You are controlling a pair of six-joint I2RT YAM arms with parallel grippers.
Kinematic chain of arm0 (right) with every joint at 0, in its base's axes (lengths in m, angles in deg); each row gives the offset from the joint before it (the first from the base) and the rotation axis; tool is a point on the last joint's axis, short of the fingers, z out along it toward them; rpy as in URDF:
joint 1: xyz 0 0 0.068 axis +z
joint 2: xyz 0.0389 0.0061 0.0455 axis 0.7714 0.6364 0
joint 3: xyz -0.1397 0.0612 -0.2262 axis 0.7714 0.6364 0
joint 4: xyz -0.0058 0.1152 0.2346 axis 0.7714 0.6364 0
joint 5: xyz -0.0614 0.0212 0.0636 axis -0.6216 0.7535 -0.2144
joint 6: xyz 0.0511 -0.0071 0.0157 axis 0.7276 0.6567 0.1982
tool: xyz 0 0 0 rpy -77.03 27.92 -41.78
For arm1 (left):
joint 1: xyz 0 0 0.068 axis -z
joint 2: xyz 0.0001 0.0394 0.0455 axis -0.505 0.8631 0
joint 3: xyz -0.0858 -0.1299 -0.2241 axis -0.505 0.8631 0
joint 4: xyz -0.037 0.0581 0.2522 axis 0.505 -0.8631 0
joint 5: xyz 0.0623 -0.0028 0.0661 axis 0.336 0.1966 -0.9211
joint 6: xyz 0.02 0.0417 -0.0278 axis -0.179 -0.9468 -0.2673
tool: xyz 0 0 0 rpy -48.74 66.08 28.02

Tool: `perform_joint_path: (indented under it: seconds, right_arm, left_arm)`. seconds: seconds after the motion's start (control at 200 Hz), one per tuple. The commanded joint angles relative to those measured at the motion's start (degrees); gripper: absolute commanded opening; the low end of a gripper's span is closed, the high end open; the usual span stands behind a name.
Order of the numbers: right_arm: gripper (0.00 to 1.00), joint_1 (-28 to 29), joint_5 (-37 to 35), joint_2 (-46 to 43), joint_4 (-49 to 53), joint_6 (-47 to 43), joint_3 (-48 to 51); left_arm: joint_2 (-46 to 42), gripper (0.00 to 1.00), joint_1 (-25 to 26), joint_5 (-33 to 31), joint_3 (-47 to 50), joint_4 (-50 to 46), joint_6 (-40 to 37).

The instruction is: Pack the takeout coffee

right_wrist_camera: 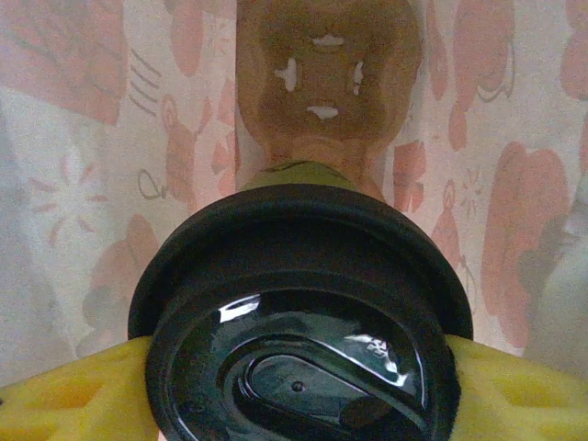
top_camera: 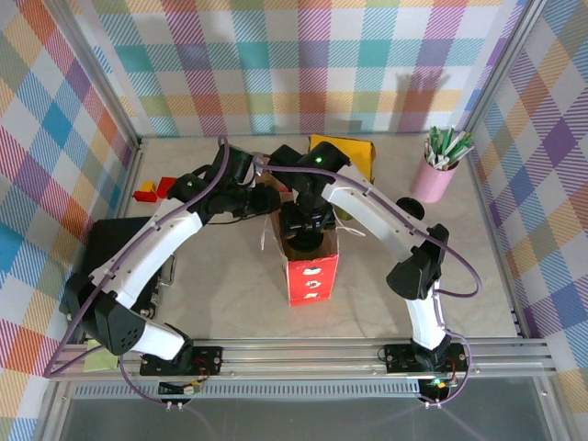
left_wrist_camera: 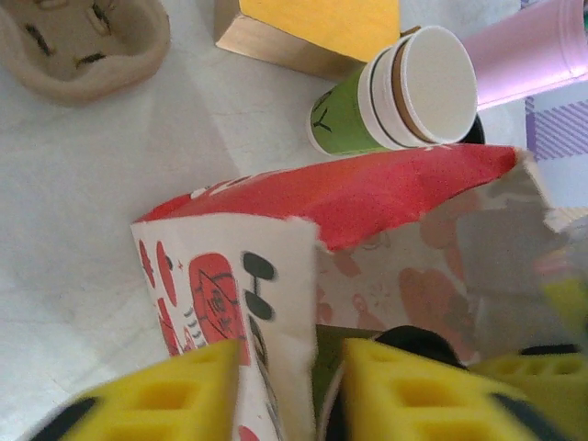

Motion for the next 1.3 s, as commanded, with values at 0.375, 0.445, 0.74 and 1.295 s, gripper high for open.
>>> perform_joint_path:
  seconds: [0.375,0.445,0.74,1.295]
  right_arm:
    - [0.67,1.73,0.96,-3.71,8.12,-1.62,1.12]
    - [0.67,1.73,0.82,-4.14,7.5,-1.55,1.52]
    - [0.67,1.64,1.77,-5.79,4.76,-0.71,6.49]
    - [0.67,1.55,0.6,-7.81,1.17,0.54,11.37]
  left_arm:
    - [7.56,0.6,-4.57,3.5,-12.43,-11.76,-17.07]
    - [8.5,0.6,-4.57,5.33,-12.39,-11.21,-16.55]
    - [10.4,0.38,-4.57,7.0,-12.61,-8.63,-14.55]
    - [3.04,0.02,-2.5,8.49,-3.05,3.63,-10.41]
